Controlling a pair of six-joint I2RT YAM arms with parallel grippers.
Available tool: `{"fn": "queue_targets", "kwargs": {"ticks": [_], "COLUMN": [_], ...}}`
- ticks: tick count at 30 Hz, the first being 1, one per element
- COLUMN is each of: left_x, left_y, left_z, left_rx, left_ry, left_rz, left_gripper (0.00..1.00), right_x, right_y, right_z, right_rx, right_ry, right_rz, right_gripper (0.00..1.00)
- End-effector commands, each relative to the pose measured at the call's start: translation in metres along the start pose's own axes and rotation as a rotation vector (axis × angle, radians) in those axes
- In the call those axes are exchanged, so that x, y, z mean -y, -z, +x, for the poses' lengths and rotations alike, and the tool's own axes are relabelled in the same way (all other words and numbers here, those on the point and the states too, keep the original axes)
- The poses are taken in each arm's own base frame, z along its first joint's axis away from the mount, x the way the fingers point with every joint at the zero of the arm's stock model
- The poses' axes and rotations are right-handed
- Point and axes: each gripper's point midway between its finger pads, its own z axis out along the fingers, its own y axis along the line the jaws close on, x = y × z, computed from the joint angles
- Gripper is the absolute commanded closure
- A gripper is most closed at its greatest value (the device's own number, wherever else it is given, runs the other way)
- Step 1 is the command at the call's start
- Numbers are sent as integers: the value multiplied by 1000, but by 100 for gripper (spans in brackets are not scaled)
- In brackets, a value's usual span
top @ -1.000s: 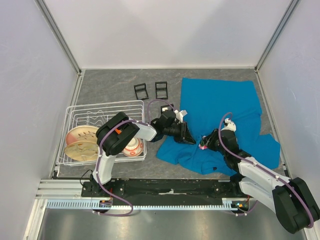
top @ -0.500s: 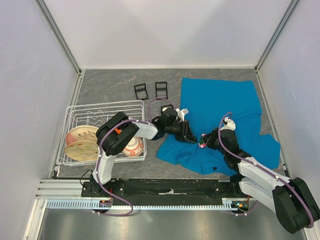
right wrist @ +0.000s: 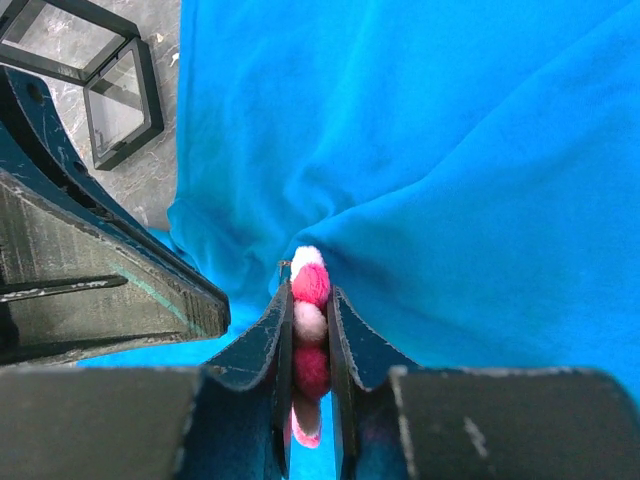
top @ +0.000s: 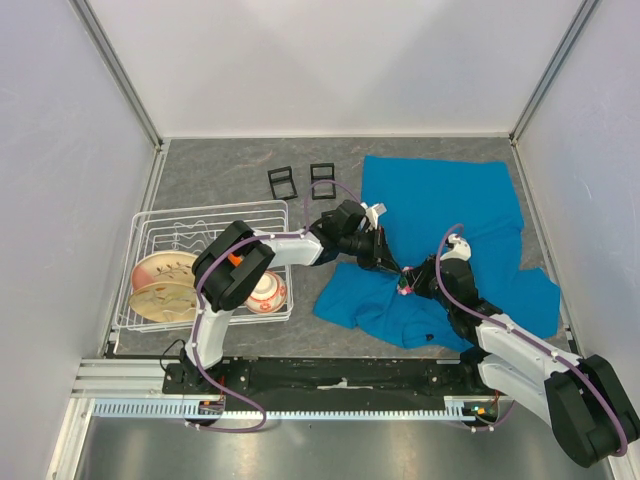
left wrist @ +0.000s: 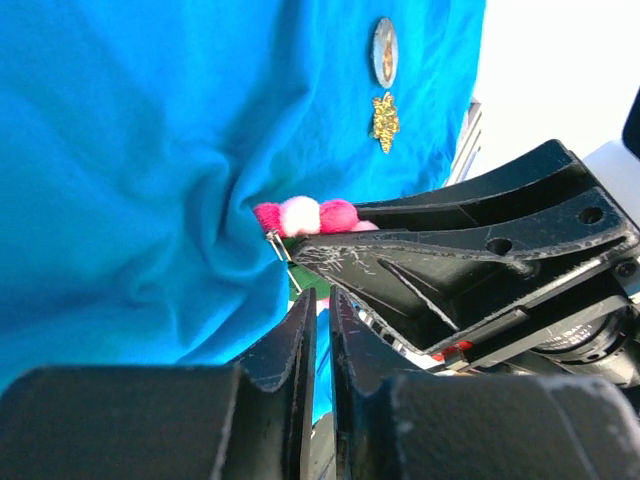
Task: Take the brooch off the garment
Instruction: Pick up the brooch from the clothes.
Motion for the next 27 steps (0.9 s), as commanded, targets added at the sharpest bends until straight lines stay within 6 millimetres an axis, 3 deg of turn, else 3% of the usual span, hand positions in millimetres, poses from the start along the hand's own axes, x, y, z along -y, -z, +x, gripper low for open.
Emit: {"fn": "queue_targets", "kwargs": {"ticks": [1, 8, 27], "left_x": [-4, -13, -14], "left_y": [-4, -7, -20], "left_z": [-4, -8, -5], "left_rx": [3, 24, 20], "left_ry": [-39, -63, -62], "left_rz": [-43, -105, -101], "left_gripper": [84, 85, 84], "right_x": [-5, -6, -9], "right_y": [-1, -2, -1], "right_z": [-11, -11, -10], "right_rx": [43, 42, 47], "right_ry": [16, 15, 2], "right_rz": [-19, -20, -47], "right_gripper": [100, 100, 100]}}
